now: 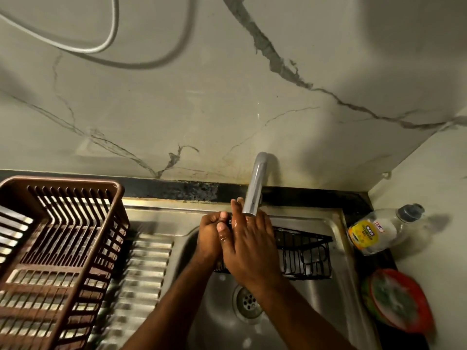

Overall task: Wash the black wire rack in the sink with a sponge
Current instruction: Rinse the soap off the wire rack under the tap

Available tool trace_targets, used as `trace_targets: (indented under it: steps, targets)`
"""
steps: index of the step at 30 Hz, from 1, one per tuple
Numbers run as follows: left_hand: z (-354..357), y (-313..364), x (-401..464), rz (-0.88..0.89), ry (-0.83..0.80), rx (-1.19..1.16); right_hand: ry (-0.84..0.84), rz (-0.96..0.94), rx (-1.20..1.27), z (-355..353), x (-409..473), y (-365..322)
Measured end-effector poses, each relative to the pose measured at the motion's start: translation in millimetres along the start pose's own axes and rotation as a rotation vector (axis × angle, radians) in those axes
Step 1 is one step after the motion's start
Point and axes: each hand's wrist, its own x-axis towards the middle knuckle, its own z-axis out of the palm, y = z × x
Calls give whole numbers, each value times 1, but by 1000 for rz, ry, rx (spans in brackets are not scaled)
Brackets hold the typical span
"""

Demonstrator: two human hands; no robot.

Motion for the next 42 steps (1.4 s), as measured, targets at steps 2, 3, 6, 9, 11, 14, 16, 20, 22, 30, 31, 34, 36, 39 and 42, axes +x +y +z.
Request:
trace_targets:
  steps: [2, 3, 6, 9, 11, 14, 16, 20, 22, 30, 31, 34, 36, 39, 42]
  targets:
    - [-6, 4, -3, 12, 29, 15, -40, 11, -3, -4, 1, 1]
    - [-9, 7, -5, 56, 46, 49, -66, 35, -2, -7, 4, 3]
    - [-19, 14, -8, 154, 119, 143, -119, 141, -6, -11, 15, 21]
    - [-27, 15, -9, 161, 152, 186, -117, 223, -10, -5, 19, 37]
    - [-25, 16, -11, 155, 164, 184, -106, 271, -15, -3, 18, 37]
    - [-15, 16, -16, 149, 192, 181, -57, 282, -21, -6, 16, 18]
    - [-5, 17, -18, 127, 195, 150, -49, 231, 1, -7, 15, -3]
    - [2, 16, -17, 62, 205, 86, -72, 194, -62, -5, 17, -26]
    - [0, 14, -16, 61, 177, 56, -80, 210, -52, -5, 21, -19]
    - [-18, 12, -26, 90, 205, 178, 8, 502, -8, -4, 33, 80]
    - [-20, 14, -27, 85, 219, 197, 18, 554, 22, -4, 32, 92]
    - [-23, 18, -31, 84, 255, 230, 31, 632, 92, -3, 31, 103]
    - [-24, 20, -31, 67, 294, 183, 33, 612, 91, -3, 32, 92]
    - [-24, 19, -29, 34, 324, 123, 10, 523, 22, -2, 31, 56]
    - [-20, 14, -26, 74, 285, 156, -20, 391, 14, 6, 23, 9]
